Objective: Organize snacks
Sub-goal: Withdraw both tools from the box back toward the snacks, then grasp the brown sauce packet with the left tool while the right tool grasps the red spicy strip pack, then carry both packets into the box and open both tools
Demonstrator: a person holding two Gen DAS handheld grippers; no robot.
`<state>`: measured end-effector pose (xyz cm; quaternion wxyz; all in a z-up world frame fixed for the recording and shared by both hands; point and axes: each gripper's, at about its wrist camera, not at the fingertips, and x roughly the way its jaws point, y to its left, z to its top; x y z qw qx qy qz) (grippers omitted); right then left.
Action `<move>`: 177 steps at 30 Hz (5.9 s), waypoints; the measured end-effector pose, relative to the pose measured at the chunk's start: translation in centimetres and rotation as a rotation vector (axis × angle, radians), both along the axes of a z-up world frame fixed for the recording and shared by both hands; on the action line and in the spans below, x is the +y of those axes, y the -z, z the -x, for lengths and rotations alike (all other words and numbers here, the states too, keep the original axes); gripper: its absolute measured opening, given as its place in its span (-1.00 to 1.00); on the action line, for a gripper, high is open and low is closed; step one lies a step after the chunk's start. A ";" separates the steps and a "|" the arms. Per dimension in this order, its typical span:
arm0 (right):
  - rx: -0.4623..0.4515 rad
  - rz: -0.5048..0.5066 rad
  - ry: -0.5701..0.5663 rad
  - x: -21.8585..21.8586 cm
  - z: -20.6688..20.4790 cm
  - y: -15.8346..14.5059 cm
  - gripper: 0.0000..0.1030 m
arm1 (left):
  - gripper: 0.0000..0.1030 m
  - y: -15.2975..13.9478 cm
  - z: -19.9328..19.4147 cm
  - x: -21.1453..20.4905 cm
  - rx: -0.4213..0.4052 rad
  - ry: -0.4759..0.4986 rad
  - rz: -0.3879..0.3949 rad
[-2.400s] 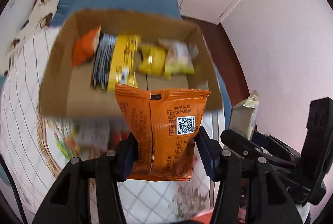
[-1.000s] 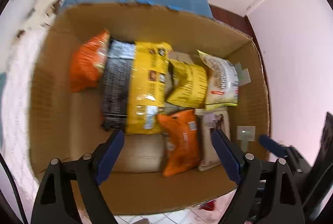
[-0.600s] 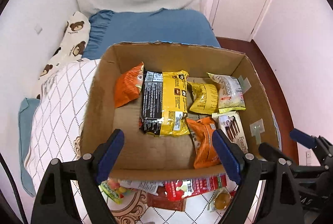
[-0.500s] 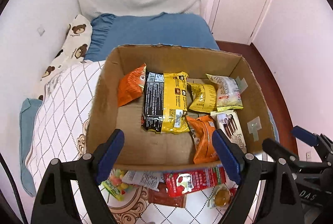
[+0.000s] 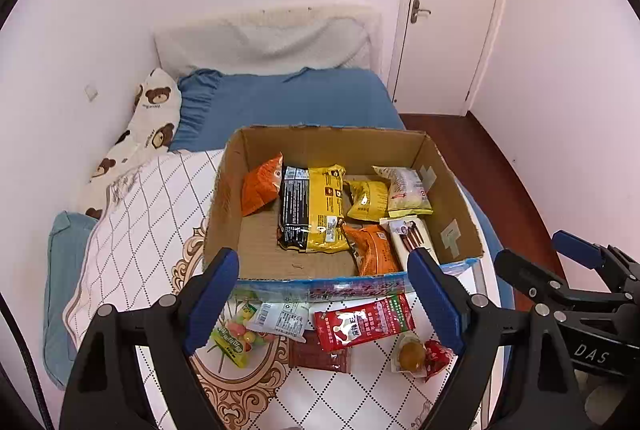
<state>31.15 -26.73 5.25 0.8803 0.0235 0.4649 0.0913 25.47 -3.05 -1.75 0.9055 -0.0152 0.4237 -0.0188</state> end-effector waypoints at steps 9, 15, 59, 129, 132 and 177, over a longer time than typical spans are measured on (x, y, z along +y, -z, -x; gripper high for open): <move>0.075 -0.083 0.016 -0.8 1.9 2.2 0.87 | 0.68 2.4 1.8 1.5 0.069 -0.051 0.027; 0.274 -0.146 0.012 -1.9 1.2 10.3 0.20 | 0.67 11.1 1.5 3.0 0.297 -0.113 0.038; 0.455 0.326 -0.659 19.2 -1.8 24.8 0.56 | 0.62 28.3 5.8 10.7 0.721 -0.391 0.266; 0.504 0.074 -0.258 7.7 6.6 21.3 0.05 | 0.01 22.7 6.5 6.1 0.605 -0.176 0.268; 0.467 0.012 -0.273 7.3 6.6 18.5 0.04 | 0.01 19.2 6.0 5.7 0.544 -0.152 0.279; 0.455 -0.107 -0.210 12.0 -15.3 15.6 0.91 | 0.67 14.1 -17.3 7.5 0.566 -0.044 0.129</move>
